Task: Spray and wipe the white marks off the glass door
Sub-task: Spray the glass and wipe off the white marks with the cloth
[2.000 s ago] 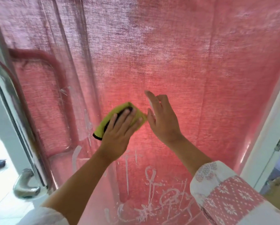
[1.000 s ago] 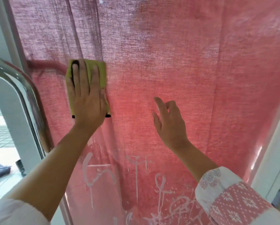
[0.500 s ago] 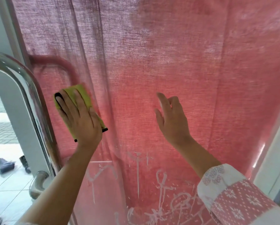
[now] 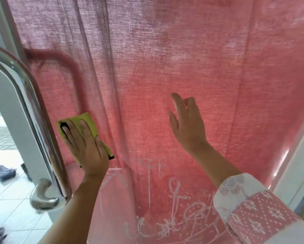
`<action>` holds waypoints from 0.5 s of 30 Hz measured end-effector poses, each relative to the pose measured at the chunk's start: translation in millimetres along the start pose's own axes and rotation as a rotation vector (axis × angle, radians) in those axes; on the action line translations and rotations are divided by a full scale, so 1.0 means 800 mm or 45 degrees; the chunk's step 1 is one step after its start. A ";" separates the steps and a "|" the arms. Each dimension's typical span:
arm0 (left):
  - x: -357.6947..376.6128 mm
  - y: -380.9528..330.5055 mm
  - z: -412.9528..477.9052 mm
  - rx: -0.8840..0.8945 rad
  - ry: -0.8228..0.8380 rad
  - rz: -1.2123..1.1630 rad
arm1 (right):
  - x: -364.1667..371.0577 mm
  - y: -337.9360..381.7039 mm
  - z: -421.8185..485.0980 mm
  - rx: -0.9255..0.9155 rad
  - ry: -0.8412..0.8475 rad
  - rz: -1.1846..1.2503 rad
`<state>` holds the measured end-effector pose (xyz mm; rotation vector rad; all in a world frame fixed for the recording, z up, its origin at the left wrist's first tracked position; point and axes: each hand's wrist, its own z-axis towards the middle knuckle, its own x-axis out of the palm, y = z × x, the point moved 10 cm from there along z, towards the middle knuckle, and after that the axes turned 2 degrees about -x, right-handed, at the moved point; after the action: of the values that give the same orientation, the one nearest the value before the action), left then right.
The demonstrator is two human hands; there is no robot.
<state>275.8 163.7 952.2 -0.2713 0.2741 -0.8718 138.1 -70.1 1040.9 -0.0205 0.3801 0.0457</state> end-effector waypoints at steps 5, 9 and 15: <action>-0.006 0.002 0.015 -0.006 0.047 0.051 | 0.001 0.003 -0.002 -0.012 0.013 0.011; -0.029 0.012 0.041 -0.211 -0.106 -0.061 | -0.001 0.003 -0.003 -0.021 0.008 0.015; -0.010 0.028 0.004 -0.117 -0.060 -0.033 | 0.001 0.000 -0.001 -0.018 0.009 -0.002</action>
<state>288.0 184.3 948.8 -0.3812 0.2681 -0.8781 138.6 -69.8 1039.6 -0.0349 0.3871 0.0465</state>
